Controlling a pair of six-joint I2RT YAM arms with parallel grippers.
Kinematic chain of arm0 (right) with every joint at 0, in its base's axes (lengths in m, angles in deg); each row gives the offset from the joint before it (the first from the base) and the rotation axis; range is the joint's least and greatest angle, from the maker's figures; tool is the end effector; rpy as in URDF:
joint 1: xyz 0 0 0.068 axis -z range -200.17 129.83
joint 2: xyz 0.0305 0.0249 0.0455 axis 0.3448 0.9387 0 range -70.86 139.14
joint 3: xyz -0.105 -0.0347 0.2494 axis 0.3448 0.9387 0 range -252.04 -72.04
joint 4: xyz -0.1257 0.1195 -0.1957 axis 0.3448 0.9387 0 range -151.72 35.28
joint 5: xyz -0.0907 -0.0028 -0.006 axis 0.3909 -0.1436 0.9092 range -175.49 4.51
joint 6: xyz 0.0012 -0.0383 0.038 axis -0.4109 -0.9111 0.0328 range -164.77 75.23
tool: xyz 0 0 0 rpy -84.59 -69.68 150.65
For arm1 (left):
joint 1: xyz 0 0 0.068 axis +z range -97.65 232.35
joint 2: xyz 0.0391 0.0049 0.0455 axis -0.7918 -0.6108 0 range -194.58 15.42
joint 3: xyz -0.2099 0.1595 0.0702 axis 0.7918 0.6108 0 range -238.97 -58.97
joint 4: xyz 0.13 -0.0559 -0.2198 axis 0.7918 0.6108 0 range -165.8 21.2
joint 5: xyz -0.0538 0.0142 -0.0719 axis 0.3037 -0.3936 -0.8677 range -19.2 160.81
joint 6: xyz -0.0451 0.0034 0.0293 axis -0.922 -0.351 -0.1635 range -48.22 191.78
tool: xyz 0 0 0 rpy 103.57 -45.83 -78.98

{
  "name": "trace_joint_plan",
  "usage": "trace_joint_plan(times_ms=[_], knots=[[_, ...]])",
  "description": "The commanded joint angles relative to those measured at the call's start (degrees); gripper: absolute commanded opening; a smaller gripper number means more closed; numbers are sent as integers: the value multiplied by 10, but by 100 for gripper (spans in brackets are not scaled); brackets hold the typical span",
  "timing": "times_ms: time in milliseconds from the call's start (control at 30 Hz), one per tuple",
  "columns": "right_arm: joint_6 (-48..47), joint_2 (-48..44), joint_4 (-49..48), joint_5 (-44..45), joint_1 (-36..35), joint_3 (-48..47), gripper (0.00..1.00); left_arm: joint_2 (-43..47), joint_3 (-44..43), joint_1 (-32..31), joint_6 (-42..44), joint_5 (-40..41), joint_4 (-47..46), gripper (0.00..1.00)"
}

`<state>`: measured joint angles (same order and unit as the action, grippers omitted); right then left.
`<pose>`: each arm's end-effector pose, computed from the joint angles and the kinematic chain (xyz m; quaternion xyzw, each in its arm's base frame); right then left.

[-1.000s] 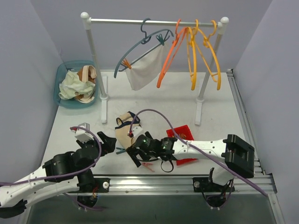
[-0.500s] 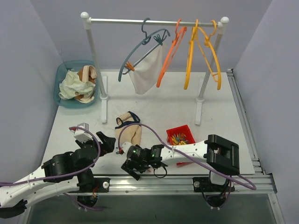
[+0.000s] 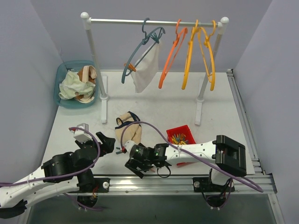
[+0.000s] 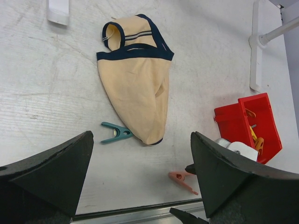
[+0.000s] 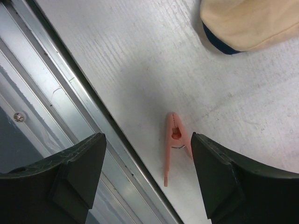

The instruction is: Remove the underwear clipped to the hanger

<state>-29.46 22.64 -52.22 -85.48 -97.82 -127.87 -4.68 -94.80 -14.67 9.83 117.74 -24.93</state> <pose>0.0730 0.3334 0.1944 -0.4818 0.7966 0.2648 0.2515 0.0521 -0.0562 0.2718 -0.1472 0.8215 -0.2291 0.5010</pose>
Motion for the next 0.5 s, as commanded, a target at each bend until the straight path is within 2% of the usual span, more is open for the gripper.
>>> trace_joint_plan(times_ms=[0, 100, 233, 333, 367, 467], knots=[[6, -23, 43, 35, 3, -15, 73, 3, -18, 2, -13, 11, 18, 94], [2, -10, 46, 53, 7, -10, 73, 7, -17, 2, -16, 11, 19, 94], [-6, 23, 48, 23, 23, -10, 71, 11, -18, 2, -17, 9, 21, 94], [-8, 43, 38, 9, 23, -13, 63, 16, -15, 2, -23, 8, 28, 94], [-8, 55, 35, 5, 23, -14, 55, 18, -14, 2, -26, 7, 28, 94], [-4, 75, 35, 3, 24, -23, 42, 26, -13, 2, -27, 5, 28, 94]])
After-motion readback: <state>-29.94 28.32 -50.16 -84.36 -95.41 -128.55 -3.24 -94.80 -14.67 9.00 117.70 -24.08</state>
